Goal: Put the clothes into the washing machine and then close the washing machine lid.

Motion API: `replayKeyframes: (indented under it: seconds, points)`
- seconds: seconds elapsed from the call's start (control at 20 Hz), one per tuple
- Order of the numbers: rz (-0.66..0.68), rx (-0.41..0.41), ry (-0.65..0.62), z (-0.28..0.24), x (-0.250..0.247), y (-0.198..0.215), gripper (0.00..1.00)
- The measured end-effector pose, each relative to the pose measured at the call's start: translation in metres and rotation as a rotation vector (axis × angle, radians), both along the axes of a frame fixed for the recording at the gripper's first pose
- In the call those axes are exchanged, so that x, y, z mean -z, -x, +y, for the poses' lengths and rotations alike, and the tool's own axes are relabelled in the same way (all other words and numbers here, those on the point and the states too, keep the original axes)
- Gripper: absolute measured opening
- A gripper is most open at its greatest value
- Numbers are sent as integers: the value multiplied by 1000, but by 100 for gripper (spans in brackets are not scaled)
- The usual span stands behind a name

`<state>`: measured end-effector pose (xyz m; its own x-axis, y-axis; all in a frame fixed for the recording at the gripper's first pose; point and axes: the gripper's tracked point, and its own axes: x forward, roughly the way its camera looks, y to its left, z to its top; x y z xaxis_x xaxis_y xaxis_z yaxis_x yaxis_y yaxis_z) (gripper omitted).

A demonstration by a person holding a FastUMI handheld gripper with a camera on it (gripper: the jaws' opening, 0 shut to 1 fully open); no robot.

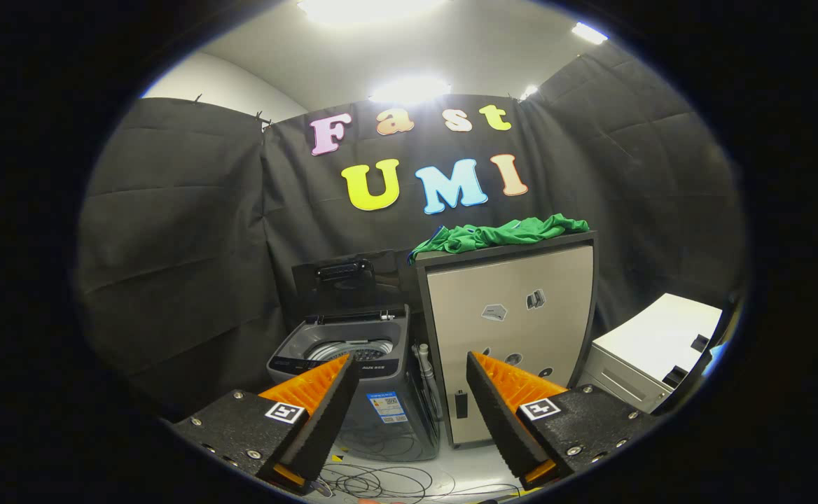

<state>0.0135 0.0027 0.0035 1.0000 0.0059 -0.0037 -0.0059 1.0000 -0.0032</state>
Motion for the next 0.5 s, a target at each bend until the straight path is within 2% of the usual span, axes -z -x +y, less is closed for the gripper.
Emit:
replayKeyframes:
  seconds: [0.5]
  points:
    - [5, 2, 4, 0, 2, -1, 96]
